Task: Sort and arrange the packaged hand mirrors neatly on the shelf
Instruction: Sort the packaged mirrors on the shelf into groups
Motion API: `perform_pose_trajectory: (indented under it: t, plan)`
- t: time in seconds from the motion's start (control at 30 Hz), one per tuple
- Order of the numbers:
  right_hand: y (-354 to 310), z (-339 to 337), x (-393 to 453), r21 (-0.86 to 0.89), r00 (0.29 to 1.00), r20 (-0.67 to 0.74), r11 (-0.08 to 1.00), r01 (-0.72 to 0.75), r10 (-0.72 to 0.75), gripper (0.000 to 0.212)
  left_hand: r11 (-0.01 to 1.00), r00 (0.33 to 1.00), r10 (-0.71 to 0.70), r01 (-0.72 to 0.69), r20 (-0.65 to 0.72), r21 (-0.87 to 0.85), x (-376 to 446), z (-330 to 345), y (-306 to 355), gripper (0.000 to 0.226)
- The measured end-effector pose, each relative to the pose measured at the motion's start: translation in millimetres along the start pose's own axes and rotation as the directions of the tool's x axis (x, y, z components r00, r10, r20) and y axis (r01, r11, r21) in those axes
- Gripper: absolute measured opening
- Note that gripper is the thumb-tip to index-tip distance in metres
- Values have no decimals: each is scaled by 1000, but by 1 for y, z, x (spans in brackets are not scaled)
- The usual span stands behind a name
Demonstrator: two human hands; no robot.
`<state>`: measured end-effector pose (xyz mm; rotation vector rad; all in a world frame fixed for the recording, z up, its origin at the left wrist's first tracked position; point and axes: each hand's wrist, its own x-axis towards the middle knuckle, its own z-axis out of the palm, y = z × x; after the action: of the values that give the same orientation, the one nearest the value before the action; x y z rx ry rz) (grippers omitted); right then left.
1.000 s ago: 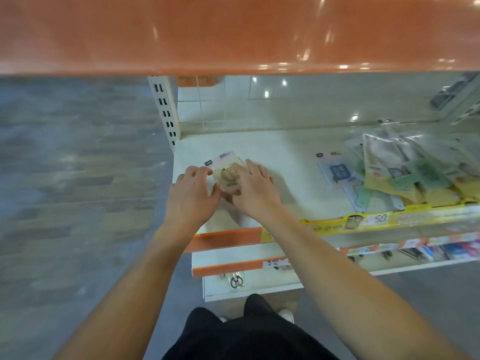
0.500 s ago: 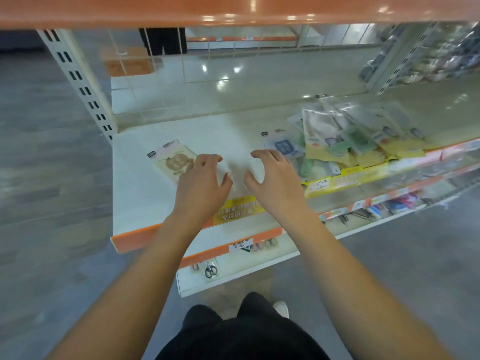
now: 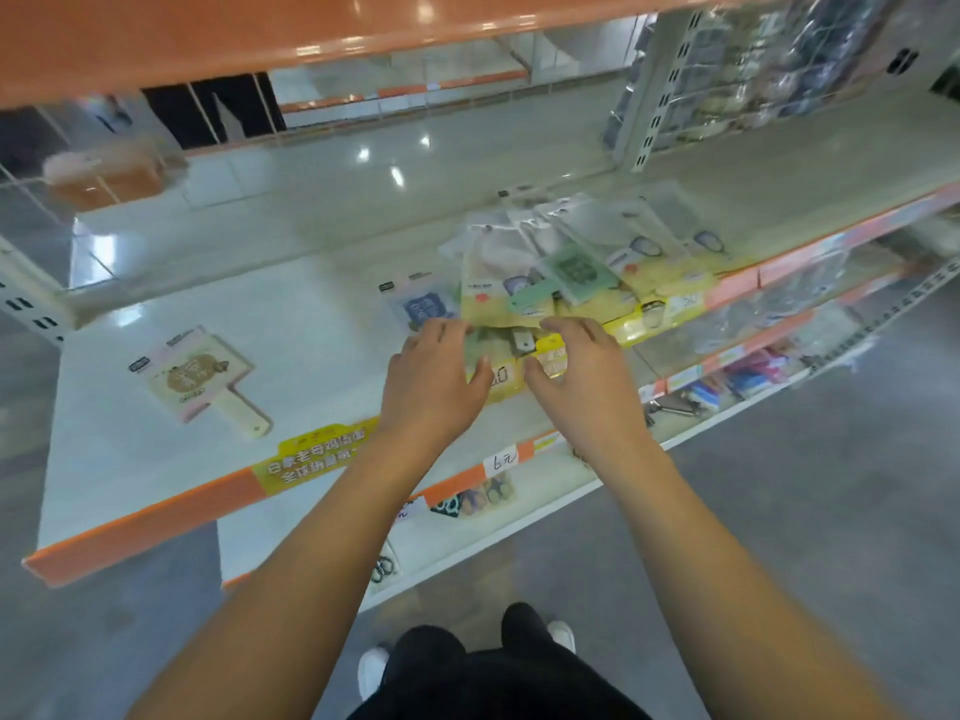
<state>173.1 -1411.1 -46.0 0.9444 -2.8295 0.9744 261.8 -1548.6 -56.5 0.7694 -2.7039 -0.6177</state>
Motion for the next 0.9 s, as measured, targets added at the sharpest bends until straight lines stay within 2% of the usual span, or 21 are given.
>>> perform_pose_trajectory:
  t: [0.2,0.5,0.9]
  plan:
    - [69,-36,13,-2,999,-4,999,-42,42,45,999,999,44,-44,-4,29,18,33,67,42]
    - [147,-72,23,59,1000,-2,998,-30,30,44,998,998,59,-59,-1,39,27,83,141,41]
    - [174,-82,47,36,999,-1,999,-36,37,44,996,996,86,-86,-9,9,64,99,163,40]
